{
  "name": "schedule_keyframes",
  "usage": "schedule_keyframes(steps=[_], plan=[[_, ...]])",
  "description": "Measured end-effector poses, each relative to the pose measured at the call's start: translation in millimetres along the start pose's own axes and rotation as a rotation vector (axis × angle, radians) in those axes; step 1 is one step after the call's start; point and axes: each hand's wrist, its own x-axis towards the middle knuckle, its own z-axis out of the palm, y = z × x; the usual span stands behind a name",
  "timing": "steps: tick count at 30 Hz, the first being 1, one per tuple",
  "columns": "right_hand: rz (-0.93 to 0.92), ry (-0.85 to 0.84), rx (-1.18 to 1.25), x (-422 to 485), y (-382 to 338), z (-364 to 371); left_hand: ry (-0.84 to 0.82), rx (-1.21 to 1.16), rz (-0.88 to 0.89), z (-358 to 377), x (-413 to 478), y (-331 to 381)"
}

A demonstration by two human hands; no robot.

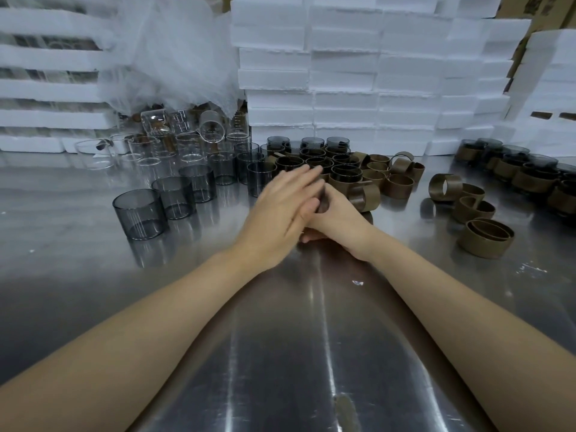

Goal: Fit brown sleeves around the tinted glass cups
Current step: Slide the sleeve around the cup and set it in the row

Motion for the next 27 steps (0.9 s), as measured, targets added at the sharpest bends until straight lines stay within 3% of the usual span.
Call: schedule_keyframes(steps=[2, 5, 9, 12, 15, 19, 22, 27], plan=[[-0.125, 0.064, -0.237, -1, 2, 1, -0.063, 0.083, 0.053, 5, -2, 6], [-0.229, 0.172, -0.405, -5, 2, 6, -0.040, 0.084, -0.048, 7, -2, 6], [-0.301, 0.184, -0.565, -9, 2, 7, -0.027, -0.107, -0.253, 8, -4, 1], [-0.341, 0.124, -0.646, -10, 3, 8, 0.091, -0.328, -0.428, 6, -6, -3], [-0.336, 0.107, -0.635, -13, 1, 10, 0.161, -0.569, -0.534, 2, -4, -5], [-0.300, 0.002, -0.347, -14, -1, 10, 0.150, -1.082, -0.686, 4, 4, -3], [-0.242, -0.027, -0.205, -13, -3, 10, 0.050, -1.135, -0.687, 7, 4, -3], [-0.209, 0.131, -0.318, -11, -3, 14, -0.046, -1.087, -0.713, 10, 4, -6]])
